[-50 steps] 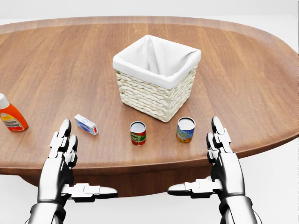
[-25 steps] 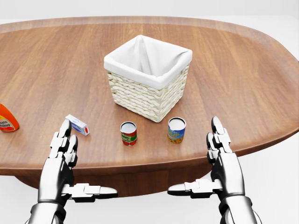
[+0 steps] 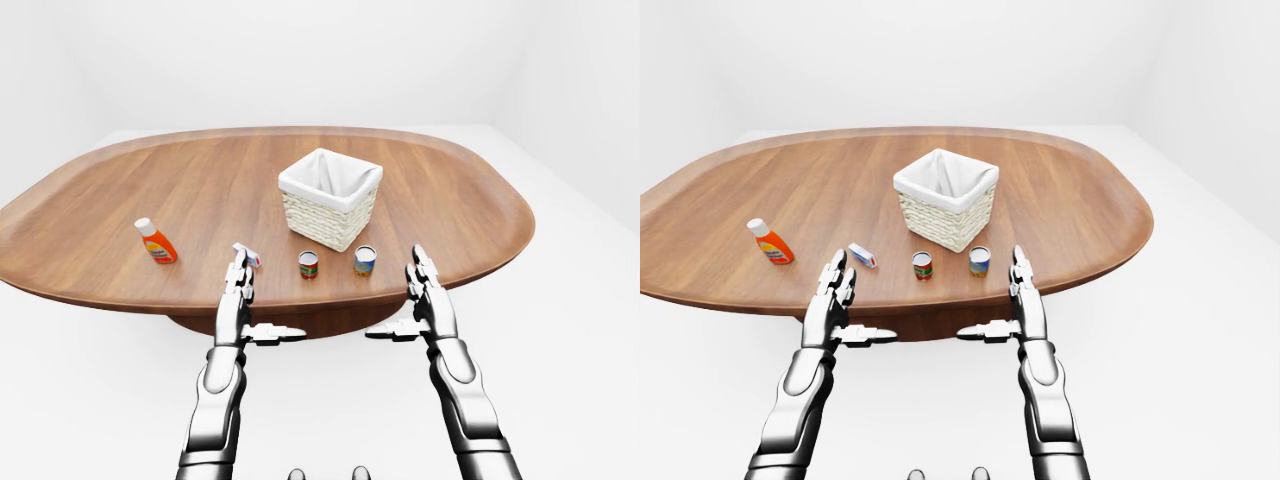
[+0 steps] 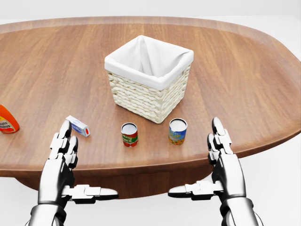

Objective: Pick up the alphabet soup and the cream cheese box, and put them in the basket.

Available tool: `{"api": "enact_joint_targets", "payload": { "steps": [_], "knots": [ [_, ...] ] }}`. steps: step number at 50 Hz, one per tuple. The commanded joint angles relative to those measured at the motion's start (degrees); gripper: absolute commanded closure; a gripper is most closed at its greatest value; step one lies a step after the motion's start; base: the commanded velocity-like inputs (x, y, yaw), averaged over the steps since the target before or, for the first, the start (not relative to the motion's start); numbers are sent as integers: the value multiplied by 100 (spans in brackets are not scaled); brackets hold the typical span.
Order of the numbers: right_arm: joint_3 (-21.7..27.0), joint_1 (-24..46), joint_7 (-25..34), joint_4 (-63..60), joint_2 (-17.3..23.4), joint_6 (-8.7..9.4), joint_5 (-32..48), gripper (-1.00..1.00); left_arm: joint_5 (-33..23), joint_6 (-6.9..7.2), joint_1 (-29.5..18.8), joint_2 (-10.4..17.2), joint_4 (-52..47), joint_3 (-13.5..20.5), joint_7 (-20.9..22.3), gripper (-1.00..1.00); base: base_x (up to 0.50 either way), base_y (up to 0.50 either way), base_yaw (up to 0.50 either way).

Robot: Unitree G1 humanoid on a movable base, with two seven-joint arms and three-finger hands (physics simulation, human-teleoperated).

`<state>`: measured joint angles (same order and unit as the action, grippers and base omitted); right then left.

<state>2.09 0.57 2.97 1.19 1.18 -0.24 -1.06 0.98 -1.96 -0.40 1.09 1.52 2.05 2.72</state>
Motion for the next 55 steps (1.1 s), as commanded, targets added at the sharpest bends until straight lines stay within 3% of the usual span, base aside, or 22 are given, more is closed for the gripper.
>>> {"api": "enact_joint_targets", "payload": {
  "steps": [1, 22, 23, 33, 36, 41, 44, 55],
  "knots": [
    [-4, -14, 1, -40, -4, 29, 5, -100, 2, 14, 6, 1, -22, 0, -2, -100, 0, 0, 0],
    [17, 9, 3, 39, -1, -19, -33, -100, -12, -12, -6, -2, 21, -6, -11, -100, 20, 0, 0],
    [258, -25, -247, -162, -32, -78, -208, -100, -17, -17, -4, 0, 26, -4, -15, -100, 0, 0, 0],
    [410, 9, -658, -164, 43, -218, -343, -100, -28, 0, 5, -4, -1, -11, -21, -100, 0, 0, 0],
    [455, -24, -792, -299, 47, -178, -360, -100, -32, 50, 26, -6, -64, -20, -24, -100, 0, 0, 0],
    [527, 36, -940, -171, 73, -219, -398, -100, -32, -27, -24, 3, 71, -2, -18, -100, 0, 0, 0],
    [573, 58, -1019, -131, 91, -248, -430, -100, -46, 48, 5, -6, -28, -21, -29, -100, 0, 0, 0],
    [712, 66, -1365, -176, 125, -285, -484, -100, -92, 63, 0, -5, 12, -35, -29, -100, 0, 0, 0]
  ]
}}
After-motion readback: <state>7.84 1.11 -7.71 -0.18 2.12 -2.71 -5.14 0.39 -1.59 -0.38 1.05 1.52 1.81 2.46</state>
